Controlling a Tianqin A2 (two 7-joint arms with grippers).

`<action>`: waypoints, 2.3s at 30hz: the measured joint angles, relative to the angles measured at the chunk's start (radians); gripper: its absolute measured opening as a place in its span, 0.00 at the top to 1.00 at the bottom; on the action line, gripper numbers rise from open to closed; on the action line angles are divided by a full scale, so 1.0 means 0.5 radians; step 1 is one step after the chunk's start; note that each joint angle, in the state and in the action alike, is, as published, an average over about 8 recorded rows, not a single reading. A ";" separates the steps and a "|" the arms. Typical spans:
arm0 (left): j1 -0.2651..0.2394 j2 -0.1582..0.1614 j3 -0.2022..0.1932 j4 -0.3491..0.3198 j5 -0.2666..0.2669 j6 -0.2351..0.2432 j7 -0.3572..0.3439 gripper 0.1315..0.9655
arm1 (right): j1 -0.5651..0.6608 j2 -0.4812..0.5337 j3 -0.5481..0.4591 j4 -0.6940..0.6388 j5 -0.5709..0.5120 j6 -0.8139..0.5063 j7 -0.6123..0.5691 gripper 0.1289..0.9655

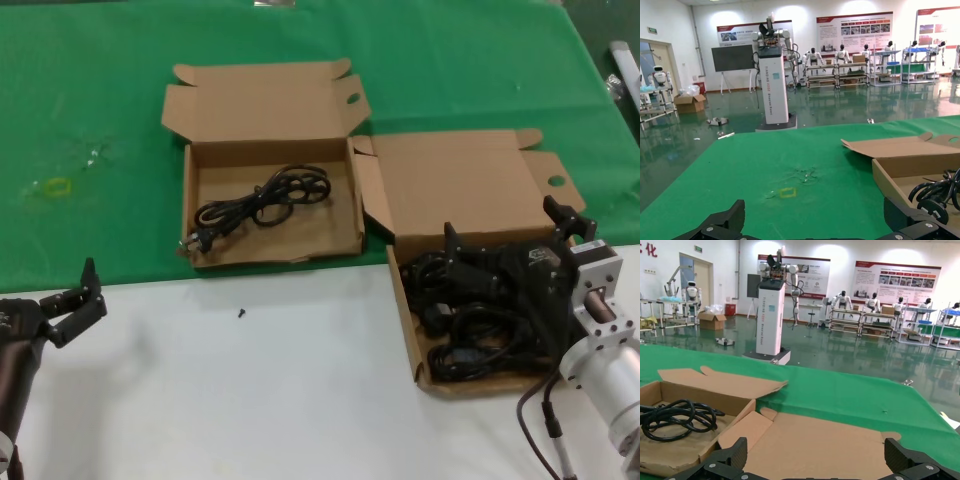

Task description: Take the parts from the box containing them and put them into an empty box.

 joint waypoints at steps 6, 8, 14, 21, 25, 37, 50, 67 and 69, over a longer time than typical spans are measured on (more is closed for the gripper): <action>0.000 0.000 0.000 0.000 0.000 0.000 0.000 0.00 | 0.000 0.000 0.000 0.000 0.000 0.000 0.000 0.00; 0.000 0.000 0.000 0.000 0.000 0.000 0.000 0.00 | 0.000 0.000 0.000 0.000 0.000 0.000 0.000 0.00; 0.000 0.000 0.000 0.000 0.000 0.000 0.000 0.00 | 0.000 0.000 0.000 0.000 0.000 0.000 0.000 0.00; 0.000 0.000 0.000 0.000 0.000 0.000 0.000 0.00 | 0.000 0.000 0.000 0.000 0.000 0.000 0.000 0.00; 0.000 0.000 0.000 0.000 0.000 0.000 0.000 0.00 | 0.000 0.000 0.000 0.000 0.000 0.000 0.000 0.00; 0.000 0.000 0.000 0.000 0.000 0.000 0.000 0.00 | 0.000 0.000 0.000 0.000 0.000 0.000 0.000 0.00; 0.000 0.000 0.000 0.000 0.000 0.000 0.000 0.00 | 0.000 0.000 0.000 0.000 0.000 0.000 0.000 0.00; 0.000 0.000 0.000 0.000 0.000 0.000 0.000 0.00 | 0.000 0.000 0.000 0.000 0.000 0.000 0.000 0.00; 0.000 0.000 0.000 0.000 0.000 0.000 0.000 0.00 | 0.000 0.000 0.000 0.000 0.000 0.000 0.000 0.00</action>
